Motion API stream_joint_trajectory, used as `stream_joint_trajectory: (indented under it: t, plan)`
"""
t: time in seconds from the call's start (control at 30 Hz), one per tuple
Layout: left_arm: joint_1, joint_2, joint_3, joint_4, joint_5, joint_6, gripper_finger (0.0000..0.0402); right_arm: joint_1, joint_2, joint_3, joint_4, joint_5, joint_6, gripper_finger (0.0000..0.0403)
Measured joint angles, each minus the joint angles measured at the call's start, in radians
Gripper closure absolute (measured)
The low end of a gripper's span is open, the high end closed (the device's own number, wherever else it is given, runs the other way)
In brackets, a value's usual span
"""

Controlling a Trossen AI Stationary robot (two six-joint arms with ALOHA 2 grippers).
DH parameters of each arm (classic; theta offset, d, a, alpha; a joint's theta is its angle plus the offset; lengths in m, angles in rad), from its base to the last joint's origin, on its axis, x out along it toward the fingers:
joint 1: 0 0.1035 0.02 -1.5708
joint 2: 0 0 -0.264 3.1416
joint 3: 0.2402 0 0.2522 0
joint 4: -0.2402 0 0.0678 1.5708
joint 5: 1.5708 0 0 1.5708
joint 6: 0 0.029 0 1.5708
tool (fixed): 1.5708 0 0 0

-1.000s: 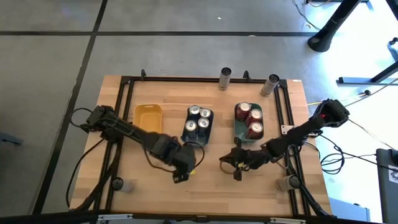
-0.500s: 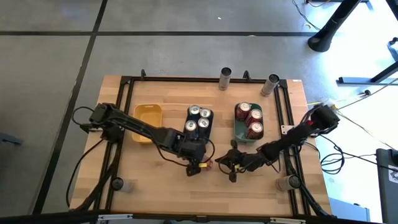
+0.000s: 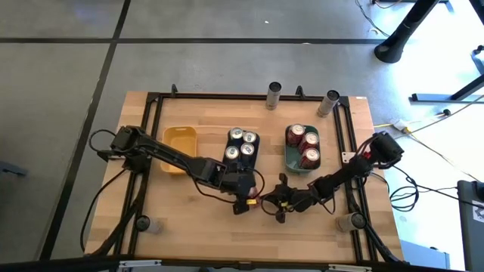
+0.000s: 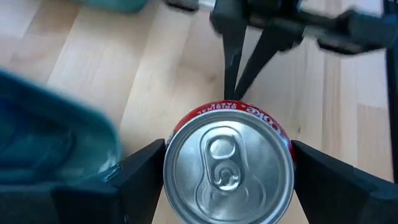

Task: Sort soda cans
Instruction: Put the red soda can into green bin

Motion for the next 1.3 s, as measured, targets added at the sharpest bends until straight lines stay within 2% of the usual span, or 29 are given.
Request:
stream_joint_trajectory:
  t: [0.3,0.4,0.7,0.97,1.1,1.3]
  plan:
    - [0.000,0.065,0.002,0.100,-0.008,0.027,0.0112,0.001,0.002,-0.002,-0.057,0.014,0.001,0.0400]
    - [0.000,0.082,0.002,0.149,-0.009,0.037,0.0099,-0.002,0.002,-0.002,-0.065,0.014,0.001,0.0400]
    - [-0.006,0.091,0.005,0.145,-0.005,0.057,0.0080,-0.007,0.000,0.000,-0.058,0.016,0.004,0.0400]
    - [-0.028,0.069,0.002,0.122,0.007,0.074,0.0077,-0.007,-0.001,0.002,-0.055,-0.077,0.010,0.0397]
    - [-0.028,0.069,0.002,0.107,0.007,0.061,0.0076,-0.008,-0.001,0.002,-0.057,-0.081,0.048,0.0364]
    - [-0.027,0.069,0.002,0.113,-0.008,0.059,0.0069,-0.007,-0.002,0.002,-0.057,-0.081,0.057,0.0279]
